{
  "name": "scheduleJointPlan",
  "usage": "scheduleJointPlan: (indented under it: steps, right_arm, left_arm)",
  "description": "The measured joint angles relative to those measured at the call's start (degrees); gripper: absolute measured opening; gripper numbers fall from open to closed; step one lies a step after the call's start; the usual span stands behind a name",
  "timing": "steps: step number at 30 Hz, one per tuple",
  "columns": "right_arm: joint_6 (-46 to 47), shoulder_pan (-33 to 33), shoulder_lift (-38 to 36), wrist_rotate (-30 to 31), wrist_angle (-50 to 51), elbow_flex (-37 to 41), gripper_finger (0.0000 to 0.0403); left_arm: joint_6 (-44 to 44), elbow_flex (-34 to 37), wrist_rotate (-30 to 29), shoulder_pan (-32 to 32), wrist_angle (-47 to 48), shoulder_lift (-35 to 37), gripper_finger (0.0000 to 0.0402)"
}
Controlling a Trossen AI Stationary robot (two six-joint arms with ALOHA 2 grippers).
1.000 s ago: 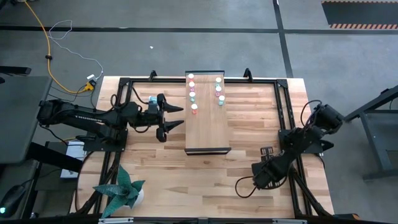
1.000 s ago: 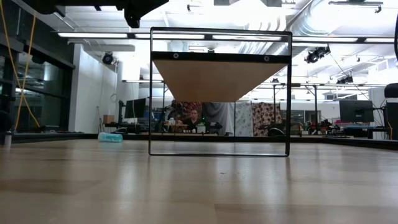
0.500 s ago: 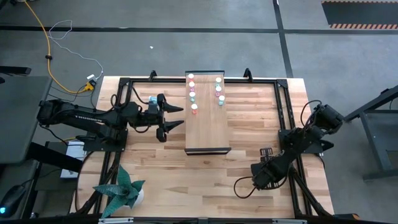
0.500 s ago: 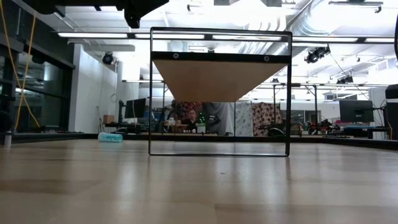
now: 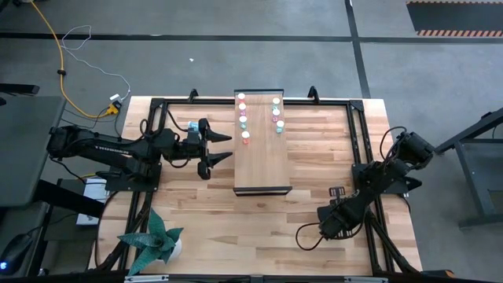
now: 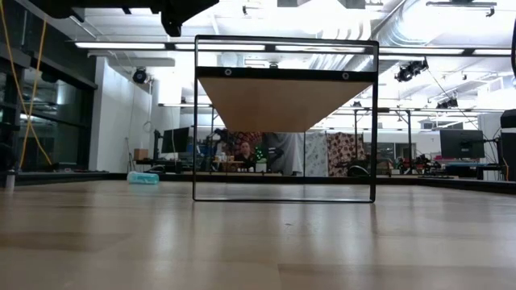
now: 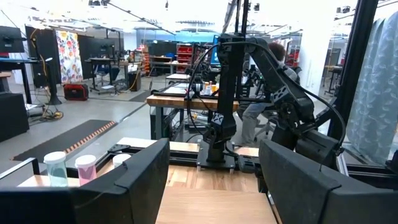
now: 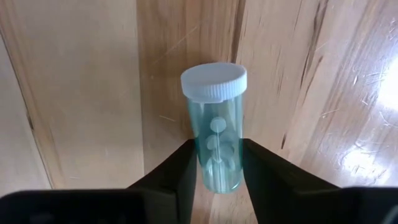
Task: Pick and place medicine bottles onto shelf by color
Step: Put the transparent green pill bottle on the shelf
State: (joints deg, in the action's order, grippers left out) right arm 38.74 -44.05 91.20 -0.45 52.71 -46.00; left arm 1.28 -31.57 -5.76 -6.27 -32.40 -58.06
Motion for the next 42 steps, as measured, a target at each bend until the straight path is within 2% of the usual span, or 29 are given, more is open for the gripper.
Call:
scheduleJointPlan:
  steps: [9, 13, 18, 24, 28, 31, 34, 39, 42]
  right_arm:
    - [-0.1, 0.0, 0.0, -0.2, 0.2, 0.0, 0.0111]
    - [-0.1, 0.0, -0.9, -0.9, 0.2, 0.0, 0.0097]
    - [1.9, 0.0, -3.9, -0.5, 1.2, 0.0, 0.0078]
    - [8.5, -2.4, -9.8, 3.4, 2.4, 0.0, 0.0083]
    - [16.0, -5.3, -15.6, 11.4, 2.5, 0.0, 0.0084]
    - [20.7, -7.1, -20.3, 20.7, 2.3, 0.0, 0.0084]
    - [20.7, -7.4, -24.5, 31.7, 0.7, 0.0, 0.0084]
    - [8.5, -4.1, -29.4, 49.5, -5.7, 0.0, 0.0085]
    - [-3.3, 0.1, -30.8, 55.3, -12.4, 0.0, 0.0085]
  left_arm:
    - [0.0, 0.0, 0.0, 0.0, 0.0, 0.0, 0.0239]
    - [0.0, 0.0, 0.0, 0.0, 0.0, 0.0, 0.0239]
    - [0.0, 0.0, 0.0, 0.0, 0.0, 0.0, 0.0239]
    - [0.0, 0.0, 0.0, 0.0, 0.0, 0.0, 0.0239]
    - [0.0, 0.0, 0.0, 0.0, 0.0, 0.0, 0.0239]
    - [0.0, 0.0, 0.1, 0.0, 0.1, 0.0, 0.0239]
    - [0.0, 0.0, 1.0, 0.0, 0.0, 0.0, 0.0239]
    - [0.0, 0.0, 2.0, 0.0, -0.9, 0.0, 0.0239]
    - [-0.5, 0.0, 2.1, 0.0, -1.5, 0.0, 0.0239]
